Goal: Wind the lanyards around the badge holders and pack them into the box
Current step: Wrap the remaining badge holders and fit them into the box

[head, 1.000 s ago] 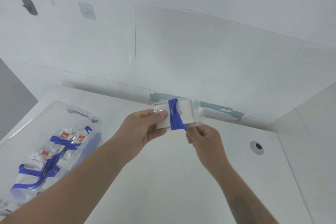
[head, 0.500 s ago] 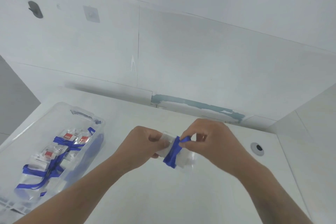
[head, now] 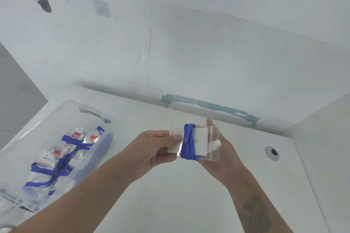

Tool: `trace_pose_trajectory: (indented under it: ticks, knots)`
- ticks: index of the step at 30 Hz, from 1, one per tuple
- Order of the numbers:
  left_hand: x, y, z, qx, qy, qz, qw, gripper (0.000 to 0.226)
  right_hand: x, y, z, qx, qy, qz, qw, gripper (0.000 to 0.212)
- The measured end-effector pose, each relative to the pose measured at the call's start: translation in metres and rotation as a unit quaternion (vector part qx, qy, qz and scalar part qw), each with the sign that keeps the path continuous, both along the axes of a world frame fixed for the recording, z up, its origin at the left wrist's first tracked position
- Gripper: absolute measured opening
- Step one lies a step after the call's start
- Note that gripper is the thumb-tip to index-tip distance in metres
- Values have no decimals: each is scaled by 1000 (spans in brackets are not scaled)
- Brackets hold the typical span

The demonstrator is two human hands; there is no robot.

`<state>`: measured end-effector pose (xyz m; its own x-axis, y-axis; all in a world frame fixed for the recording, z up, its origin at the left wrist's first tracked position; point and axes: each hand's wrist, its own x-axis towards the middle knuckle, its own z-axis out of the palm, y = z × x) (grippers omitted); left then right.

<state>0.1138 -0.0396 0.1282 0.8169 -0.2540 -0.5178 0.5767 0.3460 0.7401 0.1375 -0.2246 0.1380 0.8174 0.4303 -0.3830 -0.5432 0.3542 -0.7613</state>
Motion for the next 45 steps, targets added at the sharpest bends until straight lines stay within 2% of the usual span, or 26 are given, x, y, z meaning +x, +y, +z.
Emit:
trace_pose_trajectory:
  ticks: [2,4,7,9,14,18,22,26,29,32,38,41,45]
  knots:
    - [-1,-1,-4,16,13,33,999,11,0,-5,-5,-56,21,-18,998,50]
    - [-3,-3,-8,38,25,60,997,10,-2,-6,-5,-125,-32,18,991,47]
    - [-5,-4,-12,58,35,70,995,11,0,-4,-5,-245,-109,50,962,22]
    - [-6,0,-16,67,36,31,997,13,3,-3,-7,-303,-125,56,943,16]
    - [-16,22,-27,171,-28,-54,983,27,-4,-1,-17,-367,-119,156,909,16]
    - [-28,30,-37,215,-66,-112,968,16,-12,8,-34,-402,-122,219,881,11]
    - [-33,38,-50,248,-62,-140,957,9,-13,20,-39,-426,-139,242,861,5]
    - [-37,53,-64,235,-41,-126,963,8,-19,37,-46,-415,-134,193,879,15]
    - [-40,64,-75,224,-26,-67,972,7,-30,50,-57,-403,-115,94,903,29]
    - [-42,77,-80,219,-20,-24,975,6,-45,60,-64,-389,-95,17,916,28]
    - [-46,100,-75,218,-33,-39,975,5,-68,83,-65,-382,-85,-41,919,28]
    - [-46,102,-73,222,-31,-36,974,5,-69,87,-63,-398,-109,-66,908,31]
    - [-48,97,-71,233,-16,-32,972,6,-67,83,-62,-429,-143,-53,890,30]
